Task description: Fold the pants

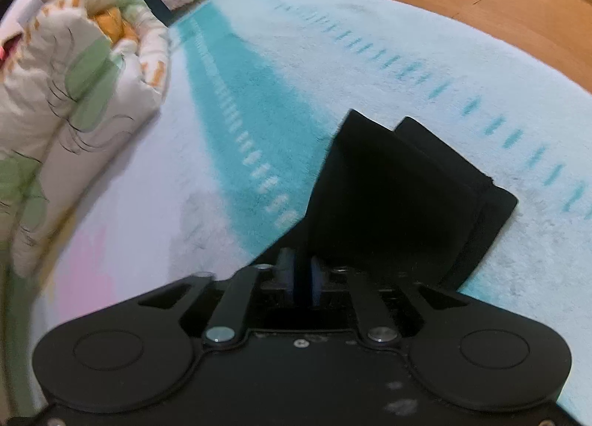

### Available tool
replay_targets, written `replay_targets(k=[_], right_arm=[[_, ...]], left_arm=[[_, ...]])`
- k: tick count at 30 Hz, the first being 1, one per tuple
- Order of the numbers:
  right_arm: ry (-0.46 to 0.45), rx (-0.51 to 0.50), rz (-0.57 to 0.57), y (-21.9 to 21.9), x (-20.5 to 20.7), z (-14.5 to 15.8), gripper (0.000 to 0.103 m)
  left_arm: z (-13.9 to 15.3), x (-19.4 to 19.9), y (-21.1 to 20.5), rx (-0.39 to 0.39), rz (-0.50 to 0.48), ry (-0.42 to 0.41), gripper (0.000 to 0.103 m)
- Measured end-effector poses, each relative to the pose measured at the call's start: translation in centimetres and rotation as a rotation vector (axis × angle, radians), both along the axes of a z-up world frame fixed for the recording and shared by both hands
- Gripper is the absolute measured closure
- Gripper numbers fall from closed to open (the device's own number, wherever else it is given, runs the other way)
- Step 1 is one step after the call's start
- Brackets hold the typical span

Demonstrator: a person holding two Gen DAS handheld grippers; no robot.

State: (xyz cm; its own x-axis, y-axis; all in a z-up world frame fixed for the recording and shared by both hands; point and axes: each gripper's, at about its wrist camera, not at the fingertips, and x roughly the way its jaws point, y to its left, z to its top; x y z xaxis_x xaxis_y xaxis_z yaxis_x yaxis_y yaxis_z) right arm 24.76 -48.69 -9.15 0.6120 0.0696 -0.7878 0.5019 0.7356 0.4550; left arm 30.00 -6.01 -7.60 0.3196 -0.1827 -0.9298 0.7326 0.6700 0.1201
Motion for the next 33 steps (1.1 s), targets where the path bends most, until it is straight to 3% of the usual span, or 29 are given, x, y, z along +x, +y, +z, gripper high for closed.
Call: replay_targets(k=[6,8,18,25,30,33], right_arm=[[-0.162,0.018,-0.038,-3.3,-2.7,3.3,0.072],[-0.176,-0.012,-0.068,-4.6,-3.8,4.1,0.072],[-0.062,-0.102,-0.132,-7.0,-5.5,1.4,0.072],[-0.056,-0.180,-0.070,-6.4,-4.7,0.4,0.072],[-0.066,-0.305,-0.015,-5.4,-3.8,0.5,0.070],[-0.077,-0.299,0.041,-5.7,-3.6,0.2,0.071]], left_arm=[[-0.4,0.0,-0.5,0.004,-0.013,-0.005,0.098],[-0.4,-0.1,-0.5,0.001,-0.009,-0.008,0.098],[-0.4,-0.2,-0.1,-0.003,-0.008,-0.009,0.098],[-0.4,-0.2,0.2,-0.016,-0.007,-0.009,0.098],[-0.4,-0.2,0.2,-0.011,-0.014,-0.012,0.099],[-0.4,-0.2,0.2,-0.012,-0.011,-0.014,0.099]])
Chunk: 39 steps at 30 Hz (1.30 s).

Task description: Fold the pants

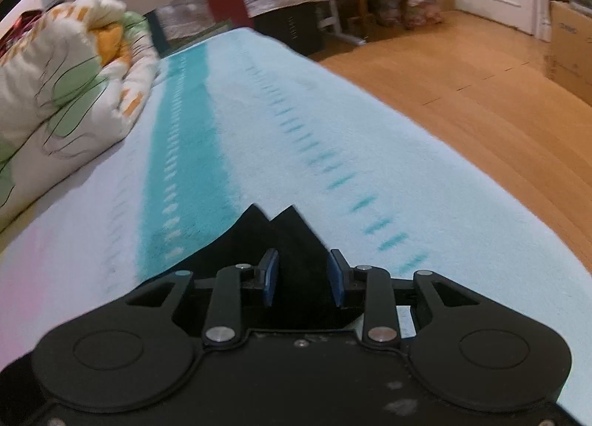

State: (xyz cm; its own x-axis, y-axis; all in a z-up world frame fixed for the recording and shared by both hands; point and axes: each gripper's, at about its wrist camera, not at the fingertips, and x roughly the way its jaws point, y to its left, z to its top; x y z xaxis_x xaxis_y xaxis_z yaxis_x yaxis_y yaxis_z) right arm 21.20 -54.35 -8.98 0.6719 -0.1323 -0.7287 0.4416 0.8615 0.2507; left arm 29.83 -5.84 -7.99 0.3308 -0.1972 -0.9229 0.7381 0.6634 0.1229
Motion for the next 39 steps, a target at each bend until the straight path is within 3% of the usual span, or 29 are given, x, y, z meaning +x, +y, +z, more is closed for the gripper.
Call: replay_targets(k=[1,3,9,11,14,17,19,21,24,28,31,35,39], right_arm=[[-0.002,-0.004,0.016,0.1,0.0,-0.1,0.074],[0.005,-0.053,0.040,0.6,-0.2,0.0,0.099],[-0.041,-0.077,-0.002,-0.1,-2.1,1.6,0.100],[-0.011,-0.087,-0.013,-0.6,-2.1,1.3,0.100],[0.050,-0.090,-0.018,-1.1,-1.6,0.4,0.088],[-0.005,-0.144,-0.090,-0.4,-2.6,1.8,0.084],[-0.061,-0.190,-0.079,1.1,-3.2,3.4,0.084],[-0.125,-0.188,-0.015,3.4,-3.8,5.0,0.084],[-0.189,-0.117,0.177,8.7,-4.1,6.3,0.084],[-0.192,-0.061,0.422,17.5,-3.8,6.4,0.084],[-0.164,-0.019,0.545,23.0,-2.8,5.3,0.084],[-0.083,0.039,0.616,27.3,-1.4,3.0,0.084],[0.072,-0.029,0.622,29.3,-0.7,0.1,0.087]], left_arm=[[0.0,-0.1,0.0,-0.002,0.003,-0.002,0.099],[0.2,-0.2,0.0,-0.002,0.010,-0.007,0.099],[1.4,-0.3,-1.0,-0.029,-0.005,-0.028,0.099],[1.2,0.1,-1.8,-0.019,-0.006,-0.019,0.099],[0.0,0.0,-2.6,0.030,-0.020,-0.029,0.099],[0.2,-0.2,-2.3,0.029,-0.023,-0.040,0.097],[0.4,-0.1,-2.1,0.023,-0.016,-0.036,0.095],[0.4,-0.1,-2.2,0.012,0.000,-0.029,0.095],[0.4,-0.2,-2.1,-0.003,0.018,-0.041,0.095],[0.9,-0.5,-1.6,-0.020,0.017,-0.058,0.091],[1.7,0.0,-1.3,-0.031,0.036,-0.051,0.083],[1.6,0.0,-1.0,-0.049,0.042,-0.041,0.082],[2.0,0.2,-0.1,-0.083,0.038,-0.038,0.077]])
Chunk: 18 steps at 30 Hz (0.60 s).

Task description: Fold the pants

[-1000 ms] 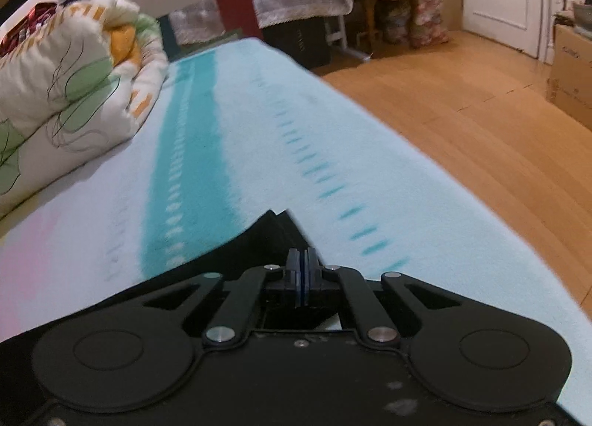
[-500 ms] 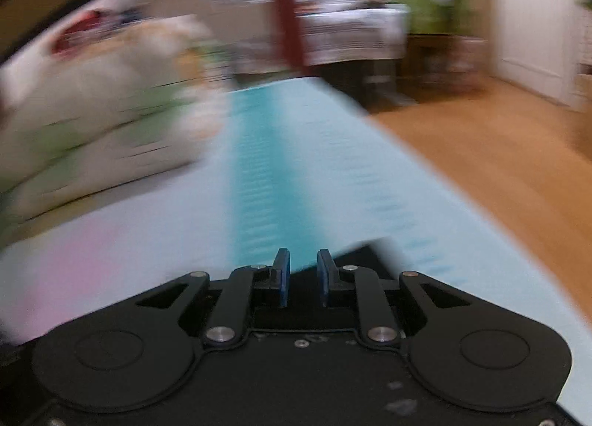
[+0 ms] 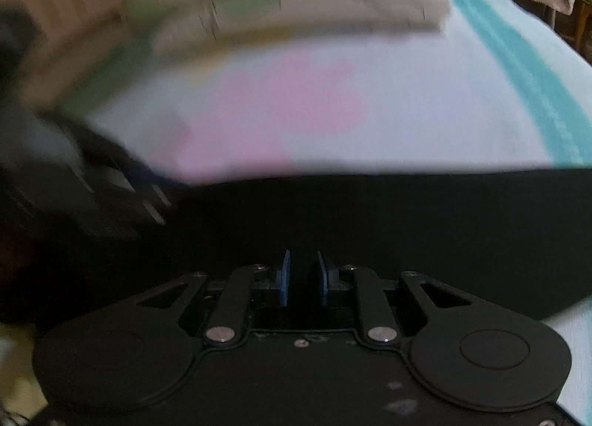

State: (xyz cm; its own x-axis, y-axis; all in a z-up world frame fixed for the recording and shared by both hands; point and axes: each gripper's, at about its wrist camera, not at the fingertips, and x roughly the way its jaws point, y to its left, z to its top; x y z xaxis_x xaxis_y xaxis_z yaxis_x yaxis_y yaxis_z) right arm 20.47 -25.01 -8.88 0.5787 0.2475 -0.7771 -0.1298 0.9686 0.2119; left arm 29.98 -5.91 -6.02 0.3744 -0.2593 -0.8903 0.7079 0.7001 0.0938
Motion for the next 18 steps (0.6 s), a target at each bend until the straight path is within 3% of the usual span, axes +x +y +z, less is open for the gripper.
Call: replay_targets(k=[5,10,18], right_arm=[[-0.035,-0.031,0.019,0.1,-0.3,-0.6,0.090],[-0.029,-0.023,0.007,-0.2,-0.2,-0.4,0.095],[-0.005,-0.020,-0.010,-0.1,0.1,-0.5,0.098]], left_arm=[[1.6,0.0,1.6,-0.042,-0.007,0.000,0.067],[3.0,-1.2,3.0,0.008,-0.038,-0.056,0.066],[6.5,-2.3,7.4,0.014,0.055,-0.114,0.066]])
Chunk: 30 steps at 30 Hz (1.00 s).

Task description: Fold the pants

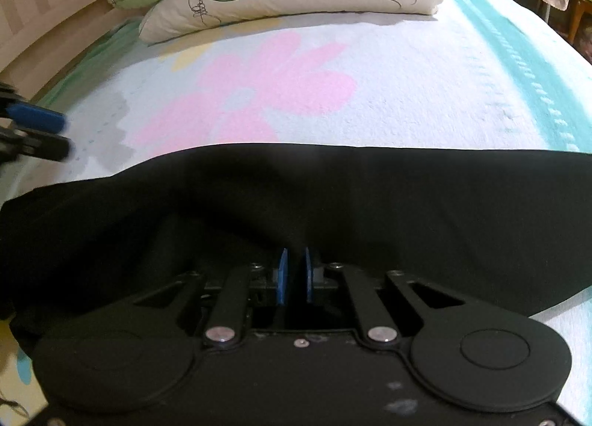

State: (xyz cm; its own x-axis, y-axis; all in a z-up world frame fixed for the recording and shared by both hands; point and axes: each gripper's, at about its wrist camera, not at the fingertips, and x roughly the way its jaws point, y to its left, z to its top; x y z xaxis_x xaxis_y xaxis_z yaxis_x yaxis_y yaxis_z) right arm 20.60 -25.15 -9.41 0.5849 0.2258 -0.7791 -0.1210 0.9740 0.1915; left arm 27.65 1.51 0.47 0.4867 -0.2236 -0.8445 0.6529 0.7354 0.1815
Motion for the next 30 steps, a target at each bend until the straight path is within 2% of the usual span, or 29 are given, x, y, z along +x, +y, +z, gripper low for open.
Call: replay_targets(k=[5,7,10,12,16,20,21,23,27,30], right_arm=[[0.001,-0.033,0.001,0.8,0.3,0.3,0.097],[0.002,-0.036,-0.001,0.9,0.3,0.3,0.097],[-0.001,-0.062,0.010,1.4,0.1,0.7,0.097],[0.010,-0.087,0.014,1.9,0.1,1.2,0.095],[0.002,-0.118,0.003,2.1,-0.1,2.6,0.091],[-0.049,-0.046,-0.039,1.4,-1.5,5.4,0.091],[-0.072,-0.033,-0.046,1.4,-2.2,6.3,0.087],[-0.126,0.011,-0.036,2.0,-4.0,8.1,0.087],[-0.186,0.114,0.096,5.8,-8.3,9.9,0.088],[-0.176,0.142,0.205,10.2,-10.4,9.5,0.089]], left_arm=[[1.8,-3.9,3.6,-0.031,0.100,-0.017,0.066],[1.7,-5.8,4.7,-0.018,0.153,-0.002,0.066],[1.1,-7.9,5.7,-0.046,0.213,0.052,0.066],[0.6,-9.2,6.0,-0.043,0.210,0.059,0.066],[0.0,-11.2,6.0,0.018,0.174,0.037,0.066],[0.3,-11.4,7.2,0.004,0.162,0.048,0.066],[0.0,-11.5,7.5,0.006,0.162,0.053,0.066],[-0.7,-11.1,7.6,0.018,0.154,0.070,0.066],[-1.9,-11.7,7.5,0.050,0.122,0.064,0.066],[-3.0,-12.2,7.5,0.070,0.100,0.063,0.066]])
